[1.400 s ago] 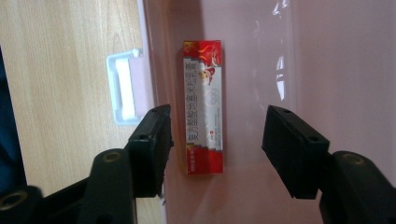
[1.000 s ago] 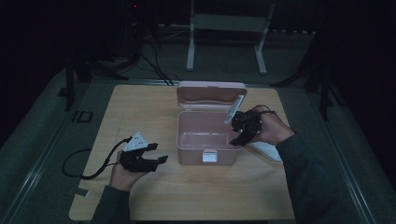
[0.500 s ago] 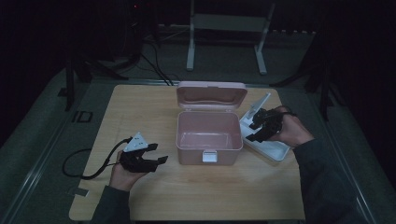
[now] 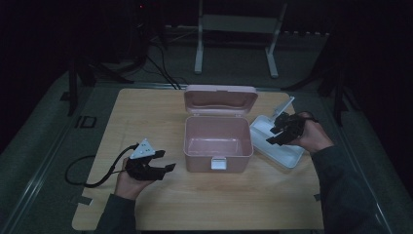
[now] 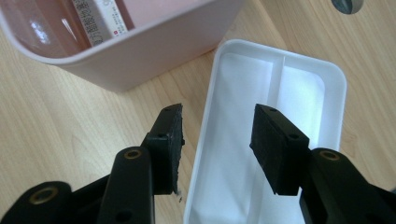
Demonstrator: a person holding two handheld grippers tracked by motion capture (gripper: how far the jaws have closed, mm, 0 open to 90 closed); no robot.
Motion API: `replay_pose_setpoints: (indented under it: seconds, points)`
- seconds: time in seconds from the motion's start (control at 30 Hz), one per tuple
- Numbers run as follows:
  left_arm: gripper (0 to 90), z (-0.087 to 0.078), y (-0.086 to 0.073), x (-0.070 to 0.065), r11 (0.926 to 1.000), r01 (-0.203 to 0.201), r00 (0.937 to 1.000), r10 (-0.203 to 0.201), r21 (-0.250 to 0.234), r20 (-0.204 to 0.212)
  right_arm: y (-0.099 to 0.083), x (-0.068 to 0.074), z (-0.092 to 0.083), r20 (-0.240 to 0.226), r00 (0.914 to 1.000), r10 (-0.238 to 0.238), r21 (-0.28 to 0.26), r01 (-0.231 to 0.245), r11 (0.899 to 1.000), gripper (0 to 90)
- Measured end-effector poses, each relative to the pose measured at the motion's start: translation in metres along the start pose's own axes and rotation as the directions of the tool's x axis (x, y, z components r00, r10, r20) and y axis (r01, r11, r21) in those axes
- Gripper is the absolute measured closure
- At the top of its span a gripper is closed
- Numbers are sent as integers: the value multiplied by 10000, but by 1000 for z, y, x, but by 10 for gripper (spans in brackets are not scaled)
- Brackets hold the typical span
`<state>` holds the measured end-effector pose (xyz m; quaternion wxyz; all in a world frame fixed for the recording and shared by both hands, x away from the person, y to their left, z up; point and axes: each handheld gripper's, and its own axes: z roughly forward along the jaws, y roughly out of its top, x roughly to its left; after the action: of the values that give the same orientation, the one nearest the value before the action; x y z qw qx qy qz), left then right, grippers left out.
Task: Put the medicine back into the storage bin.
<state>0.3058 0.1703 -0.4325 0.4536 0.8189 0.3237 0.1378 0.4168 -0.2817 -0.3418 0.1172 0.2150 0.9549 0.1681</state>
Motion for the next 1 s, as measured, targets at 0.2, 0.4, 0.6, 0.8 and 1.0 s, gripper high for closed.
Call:
replay_pose_setpoints:
  seconds: [0.2,0.4,0.6,0.8,1.0]
  points:
    - [343,2,-1,0,10000,0,10000,0,54,20,-8,-11,12,168,9993,335,229,-339,9992,537]
    - [342,1,-1,0,10000,-18,10000,18,61,26,-16,-22,22,247,9976,651,430,-661,9969,571]
    - [342,2,-1,0,9999,-32,10000,32,97,36,-22,-35,33,80,9944,1052,527,-1055,9930,578]
    - [342,3,-1,-1,9999,-2,10000,1,116,52,-24,-43,45,229,9939,1076,1061,-1094,9883,586]
    - [342,3,-1,-1,9999,-9,10000,9,118,61,-24,-50,55,330,9937,1071,1516,-1109,9822,639]
